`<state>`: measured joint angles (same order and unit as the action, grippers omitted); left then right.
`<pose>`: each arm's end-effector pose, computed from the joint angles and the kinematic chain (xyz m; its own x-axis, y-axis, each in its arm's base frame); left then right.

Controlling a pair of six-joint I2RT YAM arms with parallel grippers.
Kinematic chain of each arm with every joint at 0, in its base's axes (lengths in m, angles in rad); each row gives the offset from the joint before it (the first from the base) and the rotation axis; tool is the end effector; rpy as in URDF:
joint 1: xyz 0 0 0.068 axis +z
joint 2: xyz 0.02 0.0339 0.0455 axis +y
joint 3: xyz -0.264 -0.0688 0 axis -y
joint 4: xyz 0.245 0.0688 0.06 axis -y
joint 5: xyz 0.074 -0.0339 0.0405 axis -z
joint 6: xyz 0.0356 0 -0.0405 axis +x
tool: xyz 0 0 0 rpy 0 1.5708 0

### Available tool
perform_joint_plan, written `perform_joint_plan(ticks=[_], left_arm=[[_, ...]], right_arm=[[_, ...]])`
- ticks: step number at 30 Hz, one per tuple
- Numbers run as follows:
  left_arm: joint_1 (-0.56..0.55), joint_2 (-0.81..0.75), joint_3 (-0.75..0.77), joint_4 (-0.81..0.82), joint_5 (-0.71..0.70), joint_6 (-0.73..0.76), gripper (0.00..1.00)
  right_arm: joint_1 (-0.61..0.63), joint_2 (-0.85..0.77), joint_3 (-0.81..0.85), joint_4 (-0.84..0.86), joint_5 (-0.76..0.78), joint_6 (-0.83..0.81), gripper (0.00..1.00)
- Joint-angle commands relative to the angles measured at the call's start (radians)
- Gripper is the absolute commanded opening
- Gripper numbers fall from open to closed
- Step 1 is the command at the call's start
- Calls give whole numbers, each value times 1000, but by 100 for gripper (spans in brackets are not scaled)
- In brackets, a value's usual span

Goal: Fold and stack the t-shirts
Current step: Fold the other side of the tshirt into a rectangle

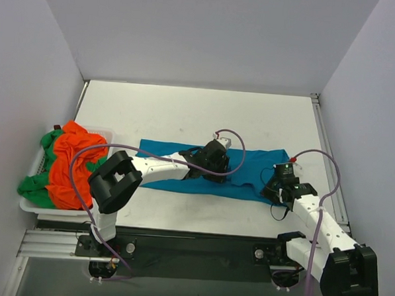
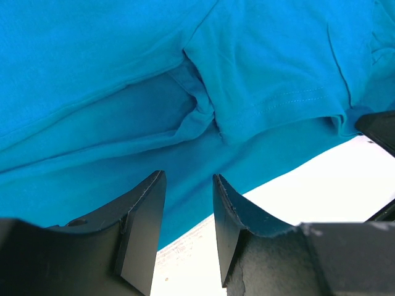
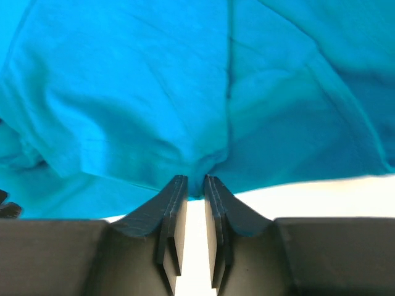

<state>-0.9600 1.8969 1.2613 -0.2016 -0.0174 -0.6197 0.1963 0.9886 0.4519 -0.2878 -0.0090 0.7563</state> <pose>0.2361 -0.3361 0.1850 -0.8186 0.1567 -0.5525 0.4139 0.8280 -0.3783 0.1868 0.0375 0.1798 -0.6617 0.5680 -0.4893 0.3479 0.8108 0.4707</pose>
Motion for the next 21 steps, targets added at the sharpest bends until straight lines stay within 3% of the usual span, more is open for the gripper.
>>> perform_joint_plan(ticks=[1,8,16,21], left_arm=[[7,1,46,7,4,11,47],[6,11,95,10,40,34,52],[-16,142,200,-55,28,32,54],[-19,200,225,-55,33,23,53]], right_arm=[[-1,-50,-13,-86,73,32,22],[-6,-107,33,-128,109,35,42],[-87,102,143,-84,161,-21,40],[-161,211,154,-5,92,-51,39]])
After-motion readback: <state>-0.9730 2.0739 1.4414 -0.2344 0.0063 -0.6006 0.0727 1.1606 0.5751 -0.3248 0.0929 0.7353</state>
